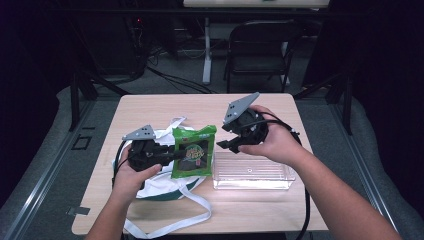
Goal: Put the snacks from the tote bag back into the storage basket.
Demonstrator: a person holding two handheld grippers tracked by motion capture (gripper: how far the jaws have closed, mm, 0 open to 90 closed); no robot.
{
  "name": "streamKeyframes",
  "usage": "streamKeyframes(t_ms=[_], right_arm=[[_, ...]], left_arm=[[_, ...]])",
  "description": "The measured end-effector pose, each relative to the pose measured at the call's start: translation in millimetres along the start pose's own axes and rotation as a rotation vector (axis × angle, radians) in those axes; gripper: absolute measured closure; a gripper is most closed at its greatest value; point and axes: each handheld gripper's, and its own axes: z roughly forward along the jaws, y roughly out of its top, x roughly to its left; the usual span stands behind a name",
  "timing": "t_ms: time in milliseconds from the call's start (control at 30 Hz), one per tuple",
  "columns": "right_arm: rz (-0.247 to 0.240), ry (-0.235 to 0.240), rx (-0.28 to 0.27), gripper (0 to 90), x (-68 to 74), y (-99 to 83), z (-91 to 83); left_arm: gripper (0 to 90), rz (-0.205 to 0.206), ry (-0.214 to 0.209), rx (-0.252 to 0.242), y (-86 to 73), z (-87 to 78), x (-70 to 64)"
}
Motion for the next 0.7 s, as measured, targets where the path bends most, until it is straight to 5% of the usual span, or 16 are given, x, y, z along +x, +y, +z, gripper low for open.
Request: streamKeyframes(t_ms=[700], right_arm=[[-0.098,0.021,0.054,46.1,7.1,31.2,9.7]], left_arm=[[72.5,0.02,-0.031,0.022,-0.8,9.6,-6.4]])
